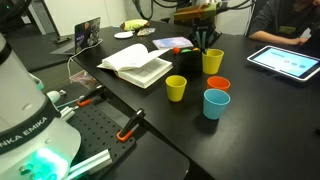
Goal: Stack up the cups on the table
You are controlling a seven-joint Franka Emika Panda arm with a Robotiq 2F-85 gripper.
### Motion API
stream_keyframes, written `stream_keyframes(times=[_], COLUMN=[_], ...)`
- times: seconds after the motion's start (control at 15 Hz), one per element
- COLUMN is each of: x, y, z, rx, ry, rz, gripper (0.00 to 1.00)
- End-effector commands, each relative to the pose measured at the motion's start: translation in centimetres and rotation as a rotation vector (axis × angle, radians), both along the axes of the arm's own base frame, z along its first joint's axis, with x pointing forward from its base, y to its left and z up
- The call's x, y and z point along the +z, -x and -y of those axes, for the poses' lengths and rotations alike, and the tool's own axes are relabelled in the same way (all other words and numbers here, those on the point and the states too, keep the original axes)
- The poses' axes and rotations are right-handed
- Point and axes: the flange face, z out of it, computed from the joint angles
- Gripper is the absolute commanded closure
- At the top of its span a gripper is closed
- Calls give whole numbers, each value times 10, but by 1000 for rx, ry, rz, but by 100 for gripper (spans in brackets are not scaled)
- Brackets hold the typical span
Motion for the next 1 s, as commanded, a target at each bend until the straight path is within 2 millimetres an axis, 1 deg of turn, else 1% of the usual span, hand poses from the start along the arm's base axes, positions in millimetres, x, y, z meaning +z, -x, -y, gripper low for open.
stream_keyframes(times=[0.0,0.2,0.33,0.53,0.93], x=[27,41,50,55,49], y=[4,10,13,22,34], z=[27,47,54,54,48], rx=[-76,-131,-175,-221,-276], ry=[76,115,126,112,59], rz=[15,27,25,2,-7], gripper=[96,96,96,96,96])
